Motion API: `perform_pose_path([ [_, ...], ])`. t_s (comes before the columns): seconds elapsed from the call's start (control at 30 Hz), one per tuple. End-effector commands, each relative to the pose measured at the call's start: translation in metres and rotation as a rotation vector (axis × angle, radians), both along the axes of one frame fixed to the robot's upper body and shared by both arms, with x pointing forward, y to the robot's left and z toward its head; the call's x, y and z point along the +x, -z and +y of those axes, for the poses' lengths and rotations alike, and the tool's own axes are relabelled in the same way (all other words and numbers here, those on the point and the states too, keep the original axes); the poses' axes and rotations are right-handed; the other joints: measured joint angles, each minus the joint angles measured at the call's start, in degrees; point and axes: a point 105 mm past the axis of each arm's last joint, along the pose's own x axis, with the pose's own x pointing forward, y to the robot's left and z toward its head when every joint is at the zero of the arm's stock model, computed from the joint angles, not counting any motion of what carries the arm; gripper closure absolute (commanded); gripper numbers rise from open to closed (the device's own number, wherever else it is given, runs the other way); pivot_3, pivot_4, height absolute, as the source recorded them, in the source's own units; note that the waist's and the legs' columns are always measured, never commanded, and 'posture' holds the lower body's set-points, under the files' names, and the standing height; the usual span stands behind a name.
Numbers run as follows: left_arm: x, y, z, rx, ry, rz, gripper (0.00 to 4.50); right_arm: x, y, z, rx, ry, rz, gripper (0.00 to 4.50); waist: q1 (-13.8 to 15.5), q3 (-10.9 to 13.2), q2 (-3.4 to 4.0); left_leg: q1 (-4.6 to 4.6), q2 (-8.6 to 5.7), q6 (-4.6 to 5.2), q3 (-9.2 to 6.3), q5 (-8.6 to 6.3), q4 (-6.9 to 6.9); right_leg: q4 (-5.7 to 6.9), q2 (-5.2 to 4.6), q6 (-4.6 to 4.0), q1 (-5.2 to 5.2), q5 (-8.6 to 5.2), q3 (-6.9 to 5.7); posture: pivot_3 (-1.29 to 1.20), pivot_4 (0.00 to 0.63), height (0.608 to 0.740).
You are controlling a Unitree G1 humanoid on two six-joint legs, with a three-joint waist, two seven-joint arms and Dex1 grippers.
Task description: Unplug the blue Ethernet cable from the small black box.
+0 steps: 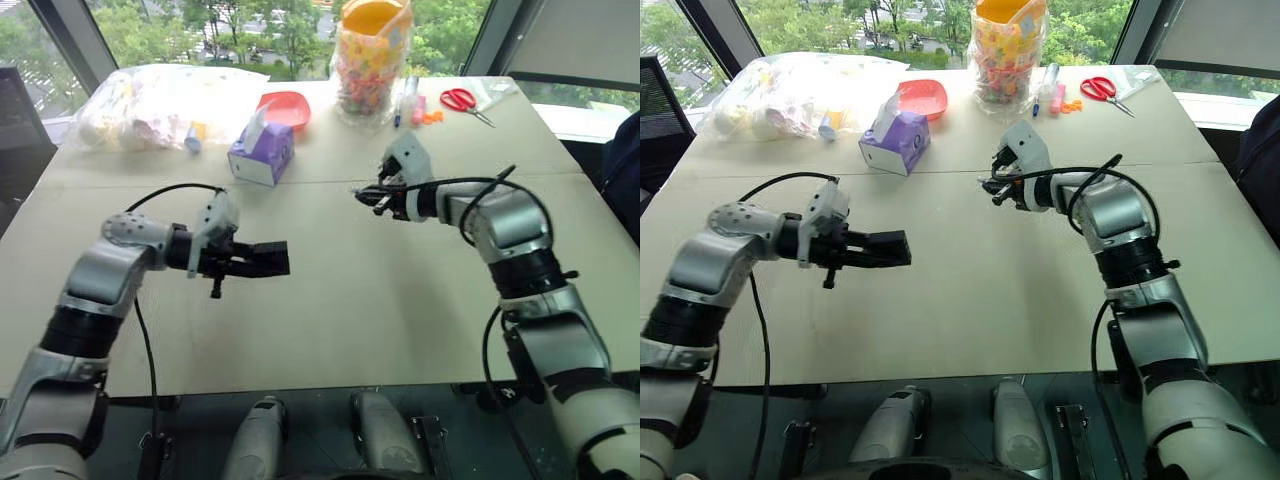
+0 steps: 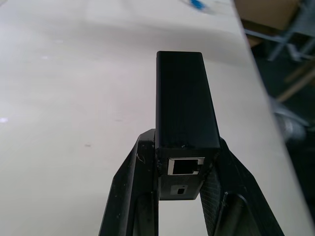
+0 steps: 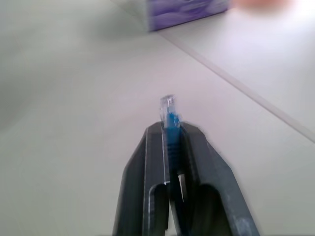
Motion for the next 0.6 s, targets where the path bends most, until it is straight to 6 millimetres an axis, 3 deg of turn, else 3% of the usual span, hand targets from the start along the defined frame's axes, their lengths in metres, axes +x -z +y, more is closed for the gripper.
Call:
perform_pose_path([
  [0.03,0.02,-0.002,-0.003,0.013,-0.089,-0.131,4.0,0.02,-0.001,-0.018,-0.006,0.185,-0.095,4.44,0.0,0.0,0.0,-0.06,0.0,-0.01,0.0,0.01,0.0,-0.01,0.0,-0.01,-0.06,0.01,0.0,0.0,0.15,0.74],
  [0.1,0.027,0.006,-0.012,-0.009,-0.111,-0.135,4.0,0.025,0.021,-0.025,0.021,0.295,-0.041,4.44,0.1,0.0,0.0,-0.07,-0.02,-0.01,0.0,0.01,-0.02,0.01,-0.01,-0.02,-0.08,0.03,0.01,0.0,0.15,0.74],
  [0.2,0.032,0.015,-0.026,-0.033,-0.119,-0.133,4.0,0.022,0.034,-0.024,0.078,0.345,0.007,3.33,0.2,0.0,0.0,-0.11,-0.04,-0.01,-0.02,0.01,-0.02,0.01,-0.02,-0.02,-0.1,0.03,0.01,0.0,0.15,0.74],
  [0.4,0.042,0.021,-0.044,-0.078,-0.148,-0.119,4.0,0.007,0.007,-0.026,0.203,0.365,-0.027,0.23,0.0,0.0,0.02,-0.08,-0.04,0.0,-0.02,0.01,-0.01,0.08,-0.01,-0.02,-0.1,0.03,0.02,0.0,0.15,0.74],
  [0.43,0.044,0.022,-0.045,-0.084,-0.159,-0.114,4.0,0.002,0.001,-0.028,0.23,0.368,-0.028,0.04,0.0,0.0,0.02,-0.07,-0.03,0.0,-0.02,0.01,-0.01,0.09,0.0,-0.02,-0.1,0.03,0.01,0.0,0.15,0.74],
  [0.6,0.053,0.034,-0.045,-0.083,-0.196,-0.079,4.0,-0.031,-0.017,-0.026,0.335,0.321,-0.019,0.04,0.0,0.0,0.03,-0.06,-0.03,0.0,-0.03,0.01,-0.01,0.1,-0.01,-0.01,-0.08,0.03,0.01,0.0,0.15,0.74],
])
